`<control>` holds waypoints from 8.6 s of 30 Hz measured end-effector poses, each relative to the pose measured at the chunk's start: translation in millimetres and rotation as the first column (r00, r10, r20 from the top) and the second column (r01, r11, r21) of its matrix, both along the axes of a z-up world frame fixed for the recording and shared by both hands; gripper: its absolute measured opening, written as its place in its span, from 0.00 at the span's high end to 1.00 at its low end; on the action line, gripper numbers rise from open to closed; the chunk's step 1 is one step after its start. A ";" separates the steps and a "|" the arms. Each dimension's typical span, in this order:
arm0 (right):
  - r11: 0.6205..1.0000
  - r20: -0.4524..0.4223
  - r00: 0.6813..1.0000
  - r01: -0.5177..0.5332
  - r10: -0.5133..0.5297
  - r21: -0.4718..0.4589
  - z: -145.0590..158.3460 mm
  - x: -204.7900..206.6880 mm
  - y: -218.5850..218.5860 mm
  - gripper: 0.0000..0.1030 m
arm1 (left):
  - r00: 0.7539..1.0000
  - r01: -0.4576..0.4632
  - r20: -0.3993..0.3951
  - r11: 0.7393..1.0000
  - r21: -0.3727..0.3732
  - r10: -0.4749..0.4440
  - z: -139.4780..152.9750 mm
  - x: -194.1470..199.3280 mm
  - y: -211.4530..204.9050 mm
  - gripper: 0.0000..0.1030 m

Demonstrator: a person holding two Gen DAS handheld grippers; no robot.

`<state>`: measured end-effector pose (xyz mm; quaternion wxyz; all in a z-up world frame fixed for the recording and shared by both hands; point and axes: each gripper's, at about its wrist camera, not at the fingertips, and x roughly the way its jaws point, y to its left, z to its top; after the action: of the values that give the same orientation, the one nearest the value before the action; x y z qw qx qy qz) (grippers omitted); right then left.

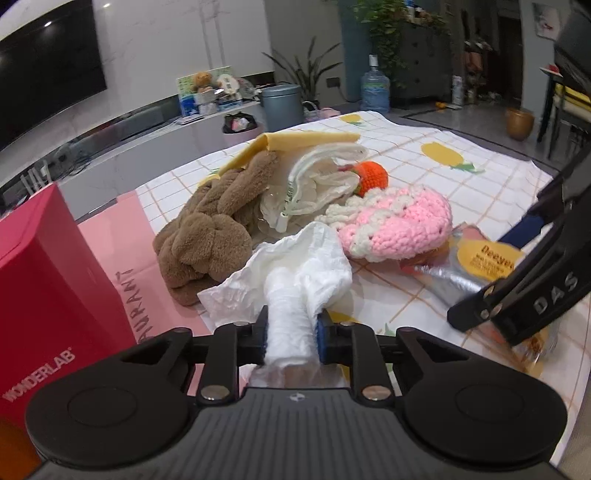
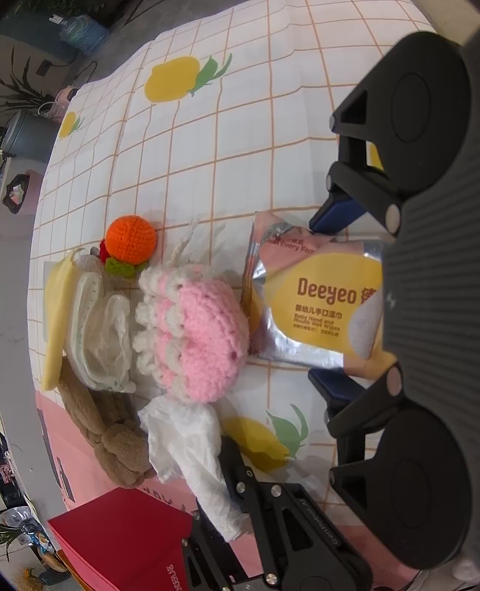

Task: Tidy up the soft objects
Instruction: 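Grasp the white tissue with the left gripper while the right holds the packet, then carry the tissue and packet toward the orange box with both grippers, then lower the white tissue into the orange box and open the left gripper, then lower the Deegeo packet into the orange box and open the right gripper, then move both tools back toward the soft pile on the cloth, then grasp the pink-and-white knitted pouch with the right gripper, then grasp the brown fluffy towel with the left gripper while the right holds the pouch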

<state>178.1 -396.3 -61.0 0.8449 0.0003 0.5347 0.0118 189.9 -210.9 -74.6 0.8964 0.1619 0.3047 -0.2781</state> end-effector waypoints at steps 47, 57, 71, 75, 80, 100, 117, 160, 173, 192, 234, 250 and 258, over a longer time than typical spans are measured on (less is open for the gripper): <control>0.959 0.400 0.887 -0.277 0.231 0.062 194.1 -5.3 268.4 0.47 | 0.901 -0.386 0.130 0.902 -0.192 0.413 212.6 -12.4 215.9 0.76; 0.916 0.325 0.879 -0.394 0.350 0.078 144.9 12.8 353.0 0.47 | 0.839 -0.542 -0.002 0.837 -0.077 0.544 149.0 48.8 255.5 0.76; 0.909 0.332 0.867 -0.413 0.372 0.061 125.3 24.1 357.1 0.47 | 0.746 -0.662 -0.026 0.745 0.081 0.665 98.7 100.4 258.9 0.75; 0.900 0.334 0.854 -0.434 0.398 0.037 124.4 26.2 359.8 0.47 | 0.728 -0.680 0.006 0.722 0.127 0.685 90.6 103.8 261.7 0.75; 0.898 0.330 0.850 -0.439 0.410 0.016 124.9 28.0 363.3 0.47 | 0.709 -0.700 0.010 0.702 0.130 0.705 89.4 108.0 268.2 0.72; 0.897 0.308 0.850 -0.442 0.427 -0.023 120.4 25.4 378.8 0.47 | 0.805 -0.593 0.055 0.804 0.049 0.591 126.3 67.4 283.0 0.07; 0.934 0.139 0.924 -0.356 0.357 -0.034 90.4 44.4 402.4 0.47 | 0.742 -0.638 0.200 0.766 -0.083 0.640 153.5 0.5 302.6 0.07; 0.892 0.285 0.846 -0.417 0.451 -0.175 120.1 0.5 421.0 0.03 | 0.712 -0.683 0.152 0.727 -0.075 0.685 165.6 -37.7 325.4 0.07; 0.904 0.387 0.817 -0.394 0.428 -0.168 184.7 -46.4 358.2 0.03 | 0.761 -0.614 0.175 0.781 -0.117 0.625 213.3 -72.3 269.1 0.04; 0.987 0.420 0.907 0.026 0.045 -0.161 122.0 -102.5 104.0 0.02 | 0.948 -0.286 0.081 0.933 -0.217 0.309 143.3 -106.9 86.8 0.03; 1.000 0.287 0.958 0.015 -0.011 -0.011 -19.1 18.3 55.6 0.19 | 0.962 -0.266 -0.071 0.962 -0.057 0.262 22.3 -73.1 60.1 0.03; 0.963 0.284 0.938 -0.130 0.197 -0.235 -7.9 -7.6 87.5 0.49 | 0.950 -0.310 -0.050 0.950 -0.027 0.308 29.9 -90.3 68.9 0.03; 0.971 0.135 0.975 -0.151 0.178 -0.188 1.0 -7.1 43.5 0.50 | 0.953 -0.301 -0.043 0.954 -0.001 0.301 32.3 -103.5 51.9 0.03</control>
<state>171.0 -352.7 -60.0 0.8758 -0.1198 0.4662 0.0345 86.4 -159.1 -42.3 0.9223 0.1043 0.3437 -0.1428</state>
